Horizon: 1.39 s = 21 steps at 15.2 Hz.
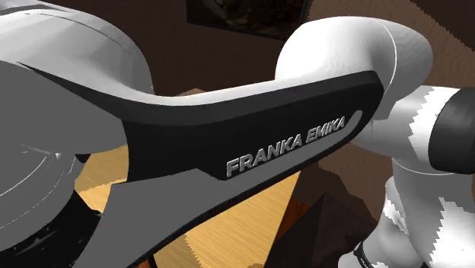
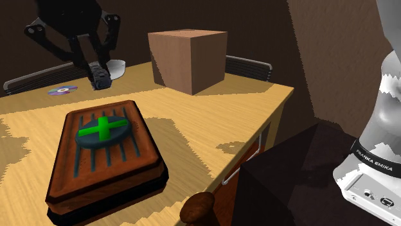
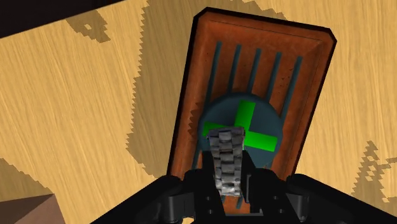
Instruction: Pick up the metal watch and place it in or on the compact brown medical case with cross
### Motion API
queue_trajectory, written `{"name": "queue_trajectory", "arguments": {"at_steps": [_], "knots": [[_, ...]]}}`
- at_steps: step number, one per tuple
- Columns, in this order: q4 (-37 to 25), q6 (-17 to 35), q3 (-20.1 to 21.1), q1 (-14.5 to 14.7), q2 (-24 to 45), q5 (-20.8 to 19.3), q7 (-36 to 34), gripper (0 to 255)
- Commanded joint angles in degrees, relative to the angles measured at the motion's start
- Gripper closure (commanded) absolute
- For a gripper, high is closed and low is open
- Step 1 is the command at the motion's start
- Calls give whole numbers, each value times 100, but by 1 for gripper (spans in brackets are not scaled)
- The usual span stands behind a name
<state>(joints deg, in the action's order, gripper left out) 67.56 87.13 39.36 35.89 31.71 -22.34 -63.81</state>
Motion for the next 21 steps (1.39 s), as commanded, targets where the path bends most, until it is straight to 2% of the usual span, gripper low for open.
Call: {"name": "queue_trajectory", "arguments": {"at_steps": [1,15,21], "knots": [[-368,-125,-46,258,267,-123,-105,255],[840,977,-61,-38,236,-142,-280,255],[840,977,-61,-38,236,-142,-281,255]]}}
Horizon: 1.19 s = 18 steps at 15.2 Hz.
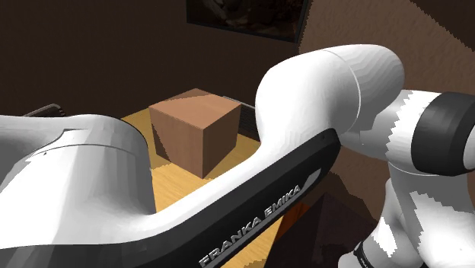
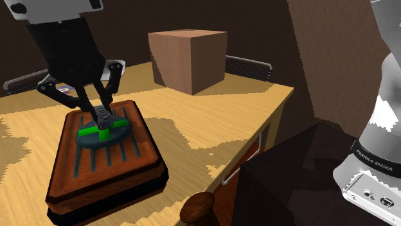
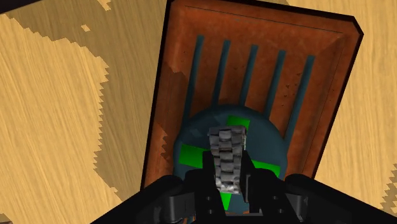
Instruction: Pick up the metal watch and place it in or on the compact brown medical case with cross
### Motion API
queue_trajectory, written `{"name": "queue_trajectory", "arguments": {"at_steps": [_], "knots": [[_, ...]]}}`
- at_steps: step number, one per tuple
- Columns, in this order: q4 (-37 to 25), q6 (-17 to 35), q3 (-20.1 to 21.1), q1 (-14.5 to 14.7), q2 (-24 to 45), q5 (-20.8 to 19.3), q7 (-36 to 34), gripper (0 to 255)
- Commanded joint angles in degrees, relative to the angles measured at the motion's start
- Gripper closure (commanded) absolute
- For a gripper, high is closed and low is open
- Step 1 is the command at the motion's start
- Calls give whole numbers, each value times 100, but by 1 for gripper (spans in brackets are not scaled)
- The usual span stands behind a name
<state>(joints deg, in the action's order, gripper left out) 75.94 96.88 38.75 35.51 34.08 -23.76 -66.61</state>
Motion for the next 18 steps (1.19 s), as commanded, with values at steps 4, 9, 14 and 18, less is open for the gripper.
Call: {"name": "queue_trajectory", "arguments": {"at_steps": [4,9,14,18], "knots": [[2,1,0,0,-1,0,0,0],[-215,-194,5,57,9,8,25,0],[-927,-781,-4,273,98,-9,96,0],[-927,-781,-4,273,98,-9,96,0]]}}
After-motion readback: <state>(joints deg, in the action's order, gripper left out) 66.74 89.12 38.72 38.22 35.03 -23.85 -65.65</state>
